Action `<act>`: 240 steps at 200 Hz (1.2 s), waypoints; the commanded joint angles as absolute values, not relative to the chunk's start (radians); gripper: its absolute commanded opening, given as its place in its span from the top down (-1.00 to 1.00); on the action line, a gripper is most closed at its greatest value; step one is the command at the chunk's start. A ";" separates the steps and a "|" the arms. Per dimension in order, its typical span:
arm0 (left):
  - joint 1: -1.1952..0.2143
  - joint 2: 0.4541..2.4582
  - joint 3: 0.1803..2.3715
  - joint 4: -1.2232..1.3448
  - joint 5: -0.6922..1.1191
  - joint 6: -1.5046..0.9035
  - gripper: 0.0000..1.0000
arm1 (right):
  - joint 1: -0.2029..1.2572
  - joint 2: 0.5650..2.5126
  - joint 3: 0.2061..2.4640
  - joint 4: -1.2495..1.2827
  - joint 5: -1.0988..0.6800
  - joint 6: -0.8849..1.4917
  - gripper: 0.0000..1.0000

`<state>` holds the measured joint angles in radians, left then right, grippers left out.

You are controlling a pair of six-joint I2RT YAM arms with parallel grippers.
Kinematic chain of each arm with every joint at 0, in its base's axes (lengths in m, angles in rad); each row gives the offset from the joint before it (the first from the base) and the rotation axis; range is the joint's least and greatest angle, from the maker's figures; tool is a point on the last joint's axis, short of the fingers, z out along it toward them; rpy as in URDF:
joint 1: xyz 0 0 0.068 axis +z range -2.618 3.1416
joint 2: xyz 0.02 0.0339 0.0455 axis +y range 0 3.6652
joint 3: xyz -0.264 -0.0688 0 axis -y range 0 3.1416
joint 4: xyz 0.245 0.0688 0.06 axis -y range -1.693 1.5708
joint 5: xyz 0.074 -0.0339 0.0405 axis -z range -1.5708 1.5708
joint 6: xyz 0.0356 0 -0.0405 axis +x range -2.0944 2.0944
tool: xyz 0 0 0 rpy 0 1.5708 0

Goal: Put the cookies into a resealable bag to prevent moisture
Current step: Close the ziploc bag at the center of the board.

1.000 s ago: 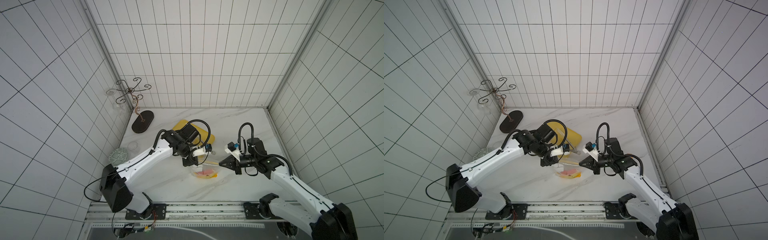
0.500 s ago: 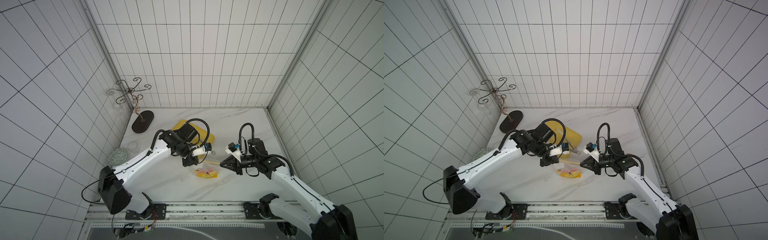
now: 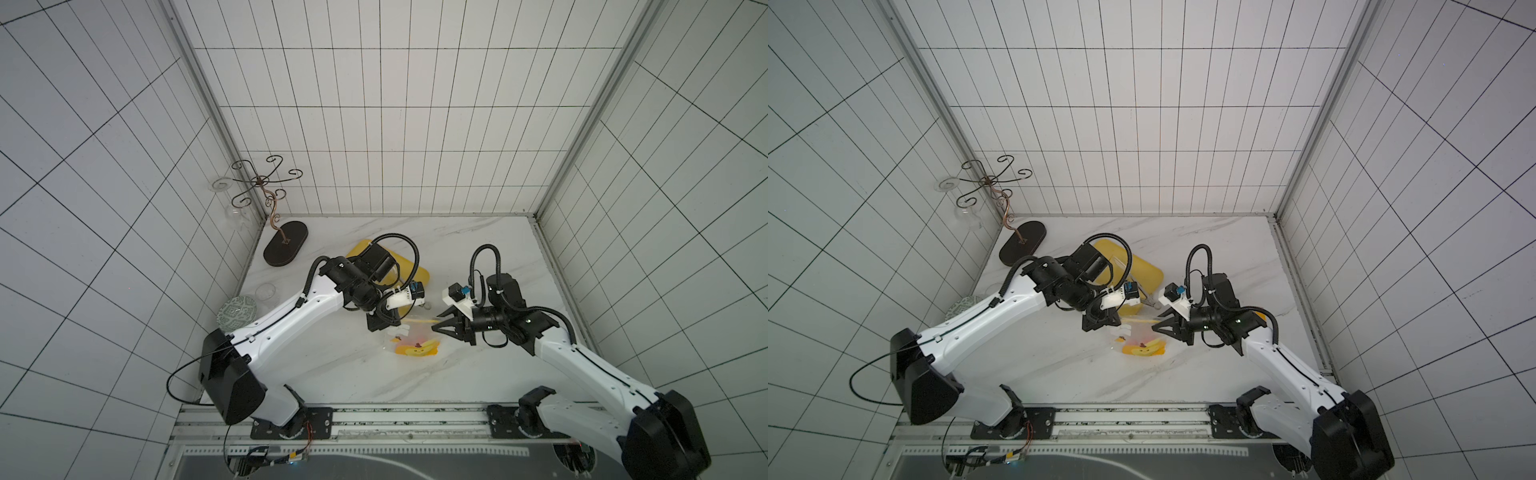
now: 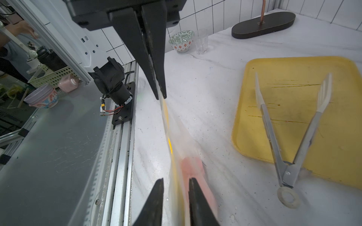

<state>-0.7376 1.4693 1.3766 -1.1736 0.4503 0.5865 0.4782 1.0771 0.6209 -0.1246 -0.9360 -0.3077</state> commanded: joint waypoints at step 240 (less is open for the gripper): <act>-0.710 1.449 1.379 -1.175 0.439 0.594 1.00 | 0.473 1.018 0.677 -0.301 -0.817 -0.380 1.00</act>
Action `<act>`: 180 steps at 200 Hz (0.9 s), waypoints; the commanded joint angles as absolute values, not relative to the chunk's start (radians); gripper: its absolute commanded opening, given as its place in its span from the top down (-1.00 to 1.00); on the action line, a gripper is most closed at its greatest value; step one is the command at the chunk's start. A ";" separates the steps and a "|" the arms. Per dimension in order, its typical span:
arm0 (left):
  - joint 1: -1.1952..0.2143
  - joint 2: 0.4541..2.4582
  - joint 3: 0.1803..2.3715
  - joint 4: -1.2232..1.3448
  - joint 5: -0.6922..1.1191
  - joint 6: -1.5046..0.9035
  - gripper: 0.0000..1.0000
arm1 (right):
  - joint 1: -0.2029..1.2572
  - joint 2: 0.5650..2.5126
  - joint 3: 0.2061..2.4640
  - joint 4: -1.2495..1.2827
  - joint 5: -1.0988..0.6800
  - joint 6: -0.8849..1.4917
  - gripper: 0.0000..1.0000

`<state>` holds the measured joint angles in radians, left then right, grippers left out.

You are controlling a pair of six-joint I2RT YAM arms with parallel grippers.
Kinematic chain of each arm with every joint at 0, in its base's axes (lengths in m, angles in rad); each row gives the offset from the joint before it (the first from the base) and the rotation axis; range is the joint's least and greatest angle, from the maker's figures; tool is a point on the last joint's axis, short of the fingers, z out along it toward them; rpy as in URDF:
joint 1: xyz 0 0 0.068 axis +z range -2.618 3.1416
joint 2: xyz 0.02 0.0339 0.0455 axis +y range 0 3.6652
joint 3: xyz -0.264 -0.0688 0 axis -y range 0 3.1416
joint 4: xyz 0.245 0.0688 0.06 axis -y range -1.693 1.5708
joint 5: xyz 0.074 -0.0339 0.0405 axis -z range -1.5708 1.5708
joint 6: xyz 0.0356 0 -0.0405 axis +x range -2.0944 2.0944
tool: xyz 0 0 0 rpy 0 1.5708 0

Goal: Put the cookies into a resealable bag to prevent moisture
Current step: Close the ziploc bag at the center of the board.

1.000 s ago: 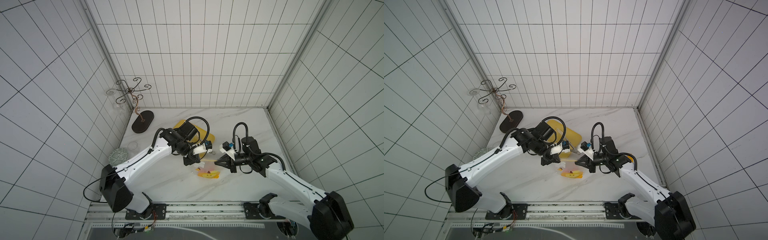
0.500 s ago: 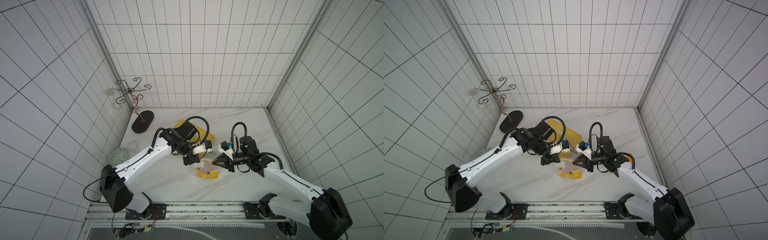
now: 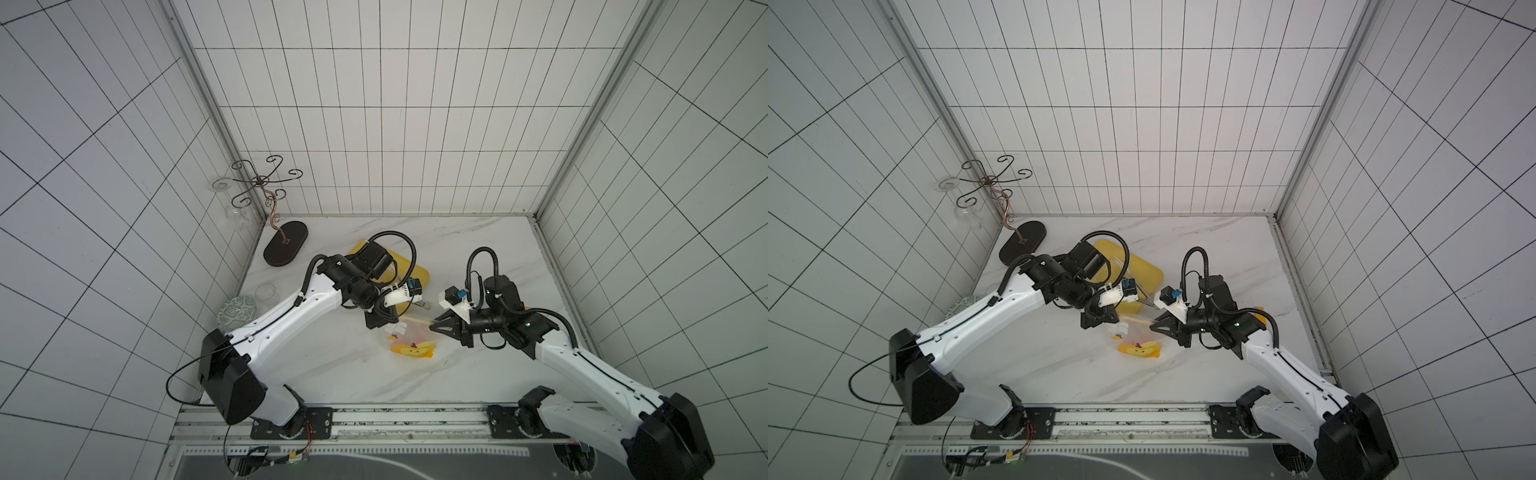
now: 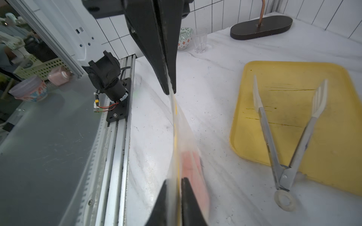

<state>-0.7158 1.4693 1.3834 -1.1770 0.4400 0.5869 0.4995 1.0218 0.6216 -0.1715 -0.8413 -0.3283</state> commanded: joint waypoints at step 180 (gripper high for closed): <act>-0.685 1.420 1.356 -1.172 0.206 0.521 0.09 | 0.443 1.037 0.794 -0.383 -0.810 -0.408 0.76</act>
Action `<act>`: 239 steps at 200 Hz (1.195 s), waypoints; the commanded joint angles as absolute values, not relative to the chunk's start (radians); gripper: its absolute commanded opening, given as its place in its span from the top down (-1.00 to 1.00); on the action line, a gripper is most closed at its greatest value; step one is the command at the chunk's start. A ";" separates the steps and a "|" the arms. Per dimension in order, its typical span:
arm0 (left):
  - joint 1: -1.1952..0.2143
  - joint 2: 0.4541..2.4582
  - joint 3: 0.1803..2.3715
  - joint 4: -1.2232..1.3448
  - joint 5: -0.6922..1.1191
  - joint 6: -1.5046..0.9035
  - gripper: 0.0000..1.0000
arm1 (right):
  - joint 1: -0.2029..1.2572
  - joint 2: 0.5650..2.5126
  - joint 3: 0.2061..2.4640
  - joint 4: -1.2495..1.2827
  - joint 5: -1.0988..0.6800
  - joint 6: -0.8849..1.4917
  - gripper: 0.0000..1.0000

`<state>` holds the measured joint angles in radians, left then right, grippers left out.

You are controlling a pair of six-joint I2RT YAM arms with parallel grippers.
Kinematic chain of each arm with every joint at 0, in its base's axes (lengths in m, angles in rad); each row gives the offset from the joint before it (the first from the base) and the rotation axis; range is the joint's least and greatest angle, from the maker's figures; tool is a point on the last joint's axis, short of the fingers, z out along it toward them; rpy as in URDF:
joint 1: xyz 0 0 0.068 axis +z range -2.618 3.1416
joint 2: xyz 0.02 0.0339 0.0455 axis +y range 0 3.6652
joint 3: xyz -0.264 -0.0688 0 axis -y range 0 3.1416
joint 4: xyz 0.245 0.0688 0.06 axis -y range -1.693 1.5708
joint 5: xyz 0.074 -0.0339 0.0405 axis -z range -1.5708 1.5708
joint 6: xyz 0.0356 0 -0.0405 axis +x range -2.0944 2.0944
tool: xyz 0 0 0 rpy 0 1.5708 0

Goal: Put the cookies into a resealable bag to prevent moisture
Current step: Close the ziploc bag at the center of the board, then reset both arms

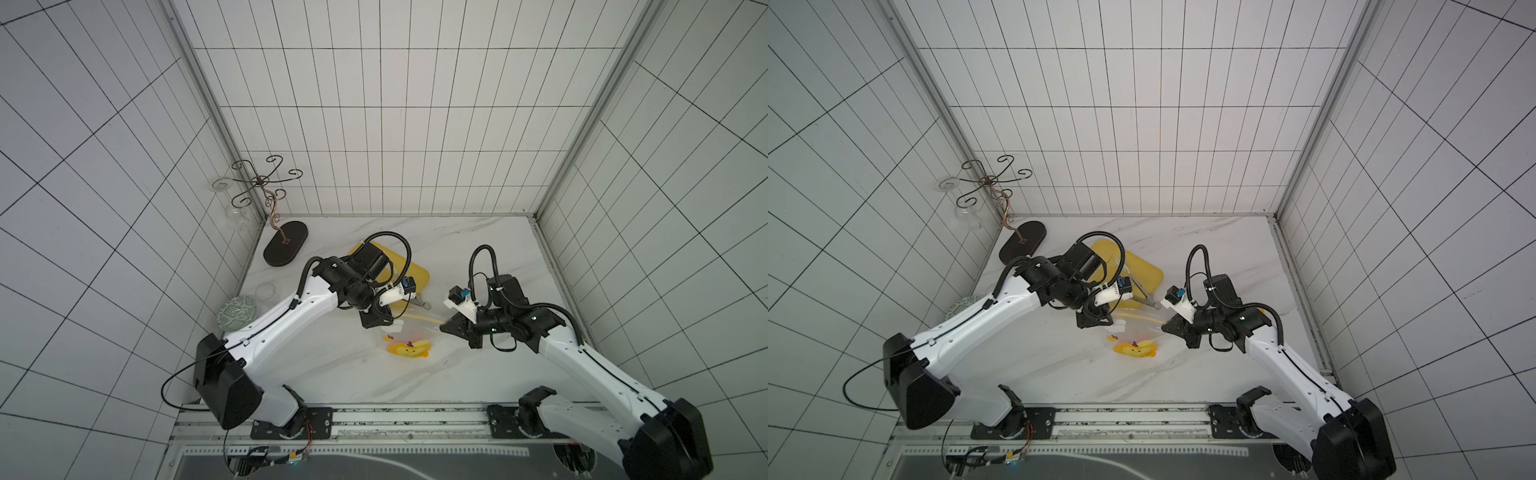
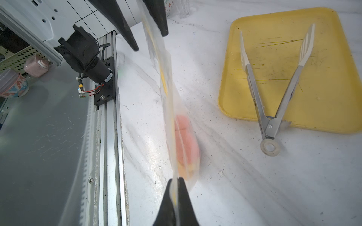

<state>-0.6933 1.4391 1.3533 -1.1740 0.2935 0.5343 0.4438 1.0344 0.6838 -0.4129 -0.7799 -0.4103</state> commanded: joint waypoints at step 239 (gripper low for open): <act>-0.038 1.622 0.721 0.306 -0.283 -0.098 -0.94 | -0.066 1.355 0.352 0.890 0.072 0.011 -0.99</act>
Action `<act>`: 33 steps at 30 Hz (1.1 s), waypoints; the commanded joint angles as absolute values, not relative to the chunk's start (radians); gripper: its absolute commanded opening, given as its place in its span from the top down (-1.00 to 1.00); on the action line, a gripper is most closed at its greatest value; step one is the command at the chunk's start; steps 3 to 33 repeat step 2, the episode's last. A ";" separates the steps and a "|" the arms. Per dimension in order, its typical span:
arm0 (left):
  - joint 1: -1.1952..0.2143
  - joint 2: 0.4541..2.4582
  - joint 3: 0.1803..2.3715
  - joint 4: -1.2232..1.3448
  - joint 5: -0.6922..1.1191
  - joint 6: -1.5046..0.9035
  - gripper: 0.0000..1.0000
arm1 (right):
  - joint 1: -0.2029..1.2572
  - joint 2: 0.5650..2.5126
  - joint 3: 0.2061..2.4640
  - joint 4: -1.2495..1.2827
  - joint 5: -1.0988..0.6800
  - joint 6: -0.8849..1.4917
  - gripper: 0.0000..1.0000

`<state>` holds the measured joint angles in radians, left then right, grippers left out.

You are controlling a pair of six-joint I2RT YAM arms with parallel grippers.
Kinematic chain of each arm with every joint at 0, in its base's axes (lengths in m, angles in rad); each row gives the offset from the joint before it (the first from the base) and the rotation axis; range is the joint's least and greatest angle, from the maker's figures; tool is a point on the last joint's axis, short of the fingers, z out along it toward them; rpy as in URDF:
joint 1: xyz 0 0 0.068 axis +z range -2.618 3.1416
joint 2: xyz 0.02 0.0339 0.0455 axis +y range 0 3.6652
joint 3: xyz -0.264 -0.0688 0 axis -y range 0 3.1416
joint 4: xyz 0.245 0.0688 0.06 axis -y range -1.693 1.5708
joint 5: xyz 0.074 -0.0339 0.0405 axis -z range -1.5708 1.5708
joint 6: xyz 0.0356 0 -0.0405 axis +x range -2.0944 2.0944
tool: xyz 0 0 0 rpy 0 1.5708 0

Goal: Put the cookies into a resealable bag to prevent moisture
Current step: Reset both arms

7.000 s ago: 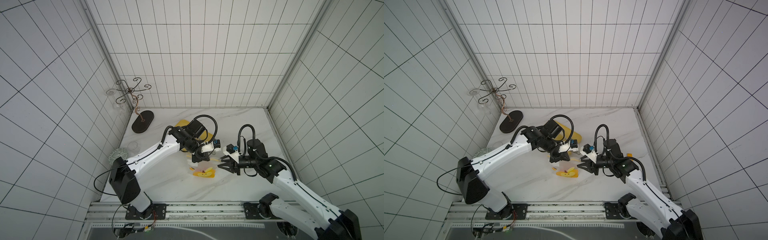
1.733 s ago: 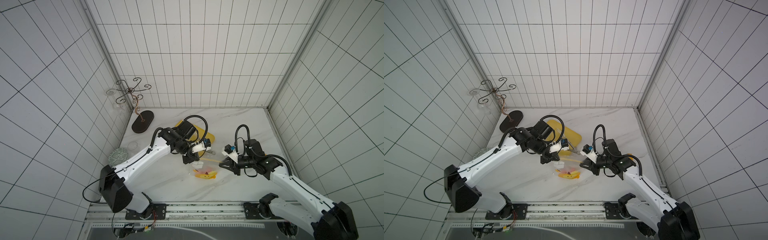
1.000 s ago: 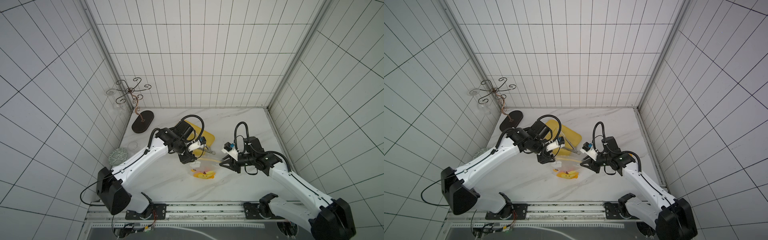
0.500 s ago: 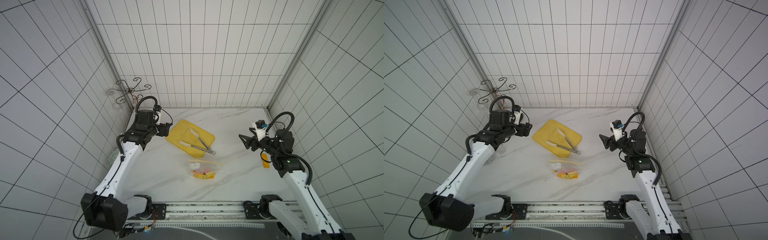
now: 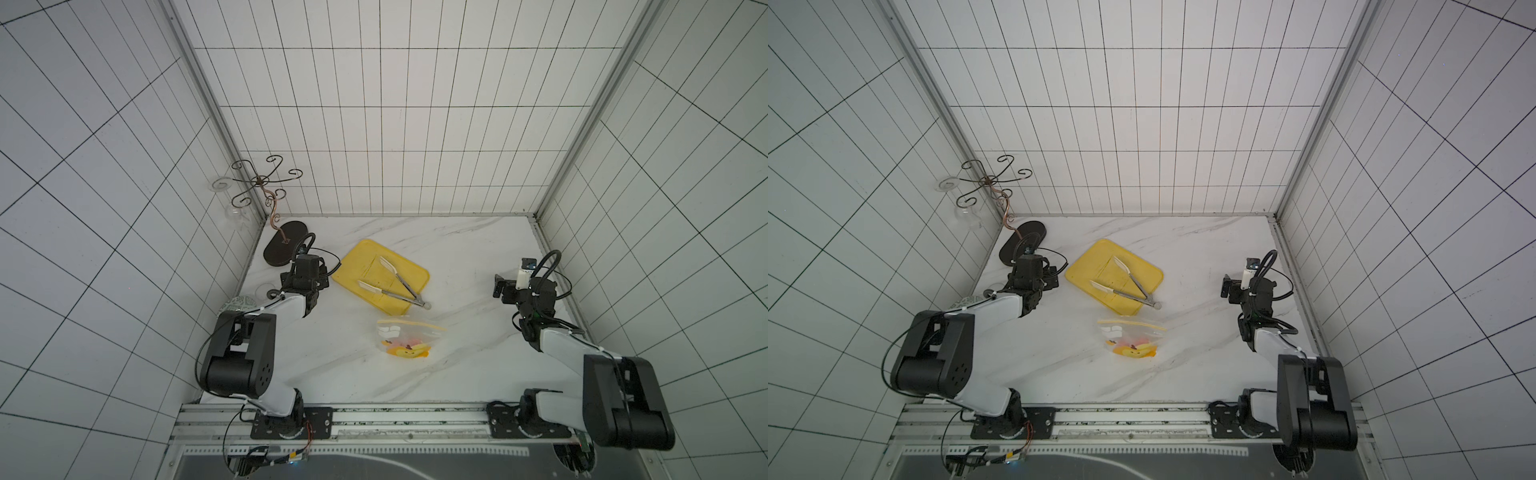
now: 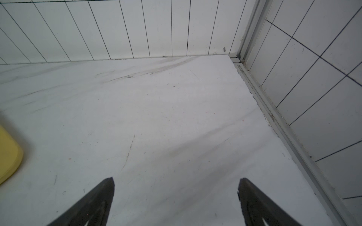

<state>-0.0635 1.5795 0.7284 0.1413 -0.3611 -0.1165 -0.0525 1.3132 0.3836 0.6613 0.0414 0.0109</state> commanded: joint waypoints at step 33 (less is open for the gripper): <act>-0.040 1.626 0.730 0.313 -0.289 -0.095 -0.94 | -0.067 1.367 0.364 0.894 0.067 0.015 -0.99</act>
